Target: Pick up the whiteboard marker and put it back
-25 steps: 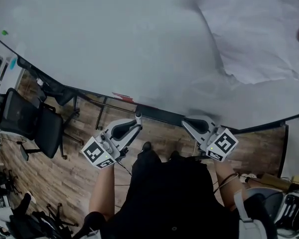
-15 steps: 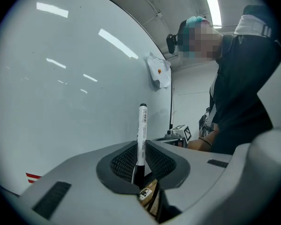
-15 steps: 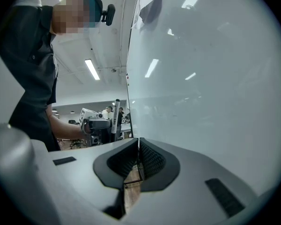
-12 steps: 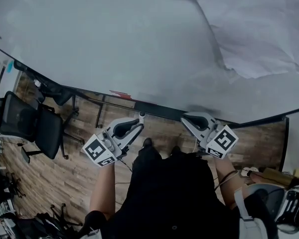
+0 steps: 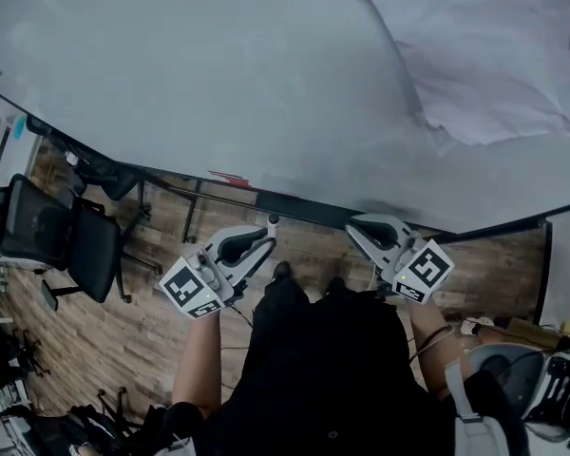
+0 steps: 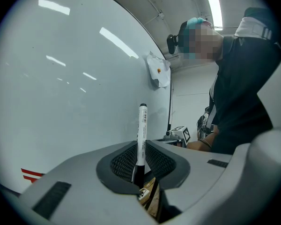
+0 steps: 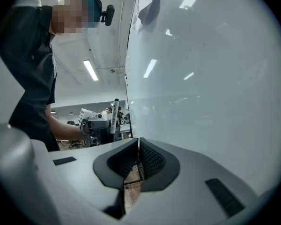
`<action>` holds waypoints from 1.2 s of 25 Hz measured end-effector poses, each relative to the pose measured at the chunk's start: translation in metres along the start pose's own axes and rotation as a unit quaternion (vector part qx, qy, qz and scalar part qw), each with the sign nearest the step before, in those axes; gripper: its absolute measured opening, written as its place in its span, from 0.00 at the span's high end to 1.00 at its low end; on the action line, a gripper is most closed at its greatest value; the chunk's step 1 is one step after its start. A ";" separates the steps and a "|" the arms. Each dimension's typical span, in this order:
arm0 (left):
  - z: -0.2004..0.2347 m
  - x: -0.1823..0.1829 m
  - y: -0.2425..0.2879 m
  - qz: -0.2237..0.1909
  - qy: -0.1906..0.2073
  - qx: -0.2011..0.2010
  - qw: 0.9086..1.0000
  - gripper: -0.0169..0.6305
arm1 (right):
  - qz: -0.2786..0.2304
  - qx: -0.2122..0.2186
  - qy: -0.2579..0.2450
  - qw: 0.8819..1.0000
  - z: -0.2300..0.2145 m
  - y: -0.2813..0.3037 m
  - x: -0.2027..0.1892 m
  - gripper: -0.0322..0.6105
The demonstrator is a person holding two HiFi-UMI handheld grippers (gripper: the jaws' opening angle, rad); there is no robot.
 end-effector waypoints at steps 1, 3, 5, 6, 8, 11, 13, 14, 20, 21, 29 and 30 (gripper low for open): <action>0.001 -0.001 -0.001 0.000 0.000 0.000 1.000 0.87 | 0.000 0.000 0.001 1.000 0.000 0.001 -0.001 0.91; 0.001 -0.002 -0.002 0.000 0.001 0.001 1.000 0.87 | -0.001 0.000 0.002 1.000 0.000 0.001 -0.003 0.91; -0.001 -0.001 -0.002 0.000 0.001 0.002 1.000 0.87 | -0.002 0.000 0.002 1.000 0.000 -0.001 -0.003 0.91; -0.002 -0.001 -0.002 0.001 0.001 0.003 1.000 0.87 | -0.002 0.000 0.002 1.000 0.001 -0.002 -0.002 0.91; -0.004 -0.001 -0.002 0.002 0.002 0.003 1.000 0.87 | -0.003 0.000 0.002 1.000 0.001 -0.003 -0.002 0.91; -0.003 -0.001 -0.004 0.005 0.005 0.004 1.000 0.87 | -0.003 -0.001 0.003 1.000 0.001 -0.003 -0.004 0.91; -0.003 -0.001 -0.003 0.006 0.007 0.004 1.000 0.87 | -0.005 -0.002 0.003 1.000 0.000 -0.003 -0.004 0.91; -0.003 -0.001 -0.003 0.007 0.007 0.004 1.000 0.87 | -0.006 -0.002 0.003 1.000 0.000 -0.003 -0.004 0.91; 0.004 0.003 0.001 0.005 0.004 0.005 1.000 0.87 | -0.004 -0.007 0.007 1.000 -0.004 -0.002 -0.004 0.91; 0.005 0.003 0.002 0.005 0.004 0.005 1.000 0.87 | -0.004 -0.008 0.007 1.000 -0.005 -0.002 -0.004 0.91; 0.017 -0.004 0.012 0.026 0.010 -0.003 1.000 0.87 | -0.005 -0.023 0.008 1.000 -0.011 -0.007 -0.003 0.91; 0.019 -0.006 0.014 0.031 0.013 -0.004 0.999 0.87 | -0.005 -0.026 0.008 1.000 -0.013 -0.008 -0.003 0.91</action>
Point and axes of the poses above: the fingertips, and each gripper's own axes: y forward along the fingers, z to its left, x out of its top, the point moved 5 cm from there along -y, backward along the fingers, and after that the axes turned 15 degrees about -z, right-handed, at the moved point
